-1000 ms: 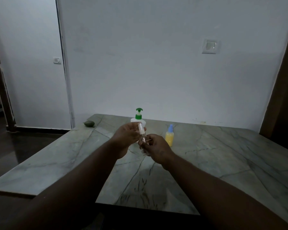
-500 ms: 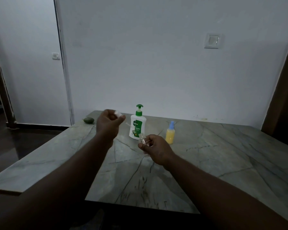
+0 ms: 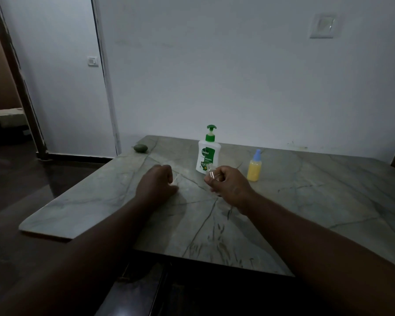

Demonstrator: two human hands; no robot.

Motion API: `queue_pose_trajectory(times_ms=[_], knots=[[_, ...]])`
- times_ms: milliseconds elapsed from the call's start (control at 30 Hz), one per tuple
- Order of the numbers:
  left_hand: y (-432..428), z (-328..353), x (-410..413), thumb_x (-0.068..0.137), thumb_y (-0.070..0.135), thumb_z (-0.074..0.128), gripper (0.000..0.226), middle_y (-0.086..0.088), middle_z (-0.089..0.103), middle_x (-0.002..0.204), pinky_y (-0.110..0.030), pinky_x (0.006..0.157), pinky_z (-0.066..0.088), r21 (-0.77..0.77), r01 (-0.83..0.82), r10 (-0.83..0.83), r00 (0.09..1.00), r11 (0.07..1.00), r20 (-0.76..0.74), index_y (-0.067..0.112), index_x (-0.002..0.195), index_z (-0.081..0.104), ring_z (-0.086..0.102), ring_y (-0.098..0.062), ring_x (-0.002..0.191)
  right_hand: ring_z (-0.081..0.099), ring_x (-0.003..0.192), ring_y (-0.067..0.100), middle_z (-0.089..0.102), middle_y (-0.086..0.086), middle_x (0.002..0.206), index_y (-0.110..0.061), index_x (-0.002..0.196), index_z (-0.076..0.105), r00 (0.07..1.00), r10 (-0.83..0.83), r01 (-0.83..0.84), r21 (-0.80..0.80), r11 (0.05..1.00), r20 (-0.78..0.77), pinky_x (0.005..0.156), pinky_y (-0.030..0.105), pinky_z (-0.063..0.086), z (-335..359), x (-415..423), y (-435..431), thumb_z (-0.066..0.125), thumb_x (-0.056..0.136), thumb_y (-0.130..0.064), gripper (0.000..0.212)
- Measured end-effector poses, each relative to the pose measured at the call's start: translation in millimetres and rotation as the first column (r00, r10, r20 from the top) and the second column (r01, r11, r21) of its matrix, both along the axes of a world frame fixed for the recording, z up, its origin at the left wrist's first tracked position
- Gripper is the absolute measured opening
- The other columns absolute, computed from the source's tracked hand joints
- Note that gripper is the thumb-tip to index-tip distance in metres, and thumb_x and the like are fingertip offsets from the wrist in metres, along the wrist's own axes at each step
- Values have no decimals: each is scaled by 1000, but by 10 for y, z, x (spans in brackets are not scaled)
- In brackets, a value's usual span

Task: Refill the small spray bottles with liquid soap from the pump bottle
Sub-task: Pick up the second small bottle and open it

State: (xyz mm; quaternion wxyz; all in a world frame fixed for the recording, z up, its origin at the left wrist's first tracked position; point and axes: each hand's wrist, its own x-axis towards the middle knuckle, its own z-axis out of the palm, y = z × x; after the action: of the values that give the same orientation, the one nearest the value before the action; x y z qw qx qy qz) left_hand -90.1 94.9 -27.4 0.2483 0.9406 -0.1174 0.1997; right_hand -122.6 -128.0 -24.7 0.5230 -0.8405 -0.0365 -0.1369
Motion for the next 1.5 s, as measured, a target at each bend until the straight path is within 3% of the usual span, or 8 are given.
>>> queue_pose_trajectory(times_ms=[167, 367, 533, 767, 1133, 1300, 1367, 1500], knots=[[-40, 20, 39, 75, 32, 91, 34, -2, 60, 95, -31, 64, 36, -13, 26, -26, 1000, 1000, -11, 19, 84, 61, 56, -21, 88, 71, 97, 29, 74, 9, 104, -12, 116, 69, 1000, -7, 7, 36, 999, -3, 93, 55, 57, -17, 21, 64, 78, 89, -37, 38], [-82, 6, 98, 74, 41, 91, 39, -1, 63, 98, -29, 62, 43, -33, 14, -17, 996, 999, -93, 20, 92, 62, 58, -17, 86, 68, 90, 18, 74, 3, 100, -11, 115, 73, 999, -54, 54, 77, 996, -5, 94, 49, 58, -2, 92, 80, 79, 88, -35, 37], [-150, 27, 108, 76, 34, 90, 34, 1, 66, 93, -28, 58, 42, -17, 17, -19, 988, 1000, -156, 18, 93, 66, 60, -13, 76, 63, 84, 17, 67, -1, 89, -8, 113, 72, 998, -68, 70, 107, 992, -18, 93, 54, 58, 2, 136, 70, 79, 89, -34, 36], [-144, 233, 132, 84, 19, 84, 28, -3, 71, 113, -35, 90, 56, 130, 94, -63, 971, 987, -231, 17, 110, 74, 65, -19, 103, 64, 81, 13, 69, -3, 89, -9, 116, 72, 998, -62, 63, 85, 994, -19, 92, 50, 59, -20, 157, 5, 79, 89, -34, 37], [-216, 280, 60, 85, 16, 84, 46, -7, 68, 127, -27, 85, 48, 141, 152, -110, 957, 978, -267, 14, 128, 69, 58, -15, 102, 62, 74, 9, 68, -6, 82, -11, 110, 73, 999, -51, 52, 96, 994, -13, 89, 45, 57, -51, 188, -47, 78, 90, -30, 29], [-176, 286, 49, 80, 24, 89, 60, -7, 63, 133, -34, 94, 51, 67, 151, -126, 950, 986, -286, 18, 134, 64, 59, -21, 115, 63, 76, 7, 69, -7, 85, -19, 105, 70, 999, -36, 36, 113, 993, -3, 86, 40, 57, -21, 192, -55, 79, 89, -31, 21], [-170, 279, 39, 80, 29, 89, 63, -6, 62, 136, -39, 101, 52, 17, 152, -142, 951, 988, -276, 20, 136, 62, 58, -24, 121, 67, 83, 15, 72, 0, 93, -17, 108, 70, 999, -40, 40, 118, 992, -2, 89, 44, 59, 4, 193, -42, 78, 89, -31, 24], [-281, 289, -5, 82, 32, 87, 52, -4, 69, 124, -42, 92, 59, -351, 164, -242, 951, 922, -191, 18, 128, 65, 66, -21, 109, 67, 87, 27, 73, 17, 105, -12, 109, 71, 999, -40, 36, 151, 988, 24, 92, 56, 57, 109, 215, 28, 79, 89, -28, 27]])
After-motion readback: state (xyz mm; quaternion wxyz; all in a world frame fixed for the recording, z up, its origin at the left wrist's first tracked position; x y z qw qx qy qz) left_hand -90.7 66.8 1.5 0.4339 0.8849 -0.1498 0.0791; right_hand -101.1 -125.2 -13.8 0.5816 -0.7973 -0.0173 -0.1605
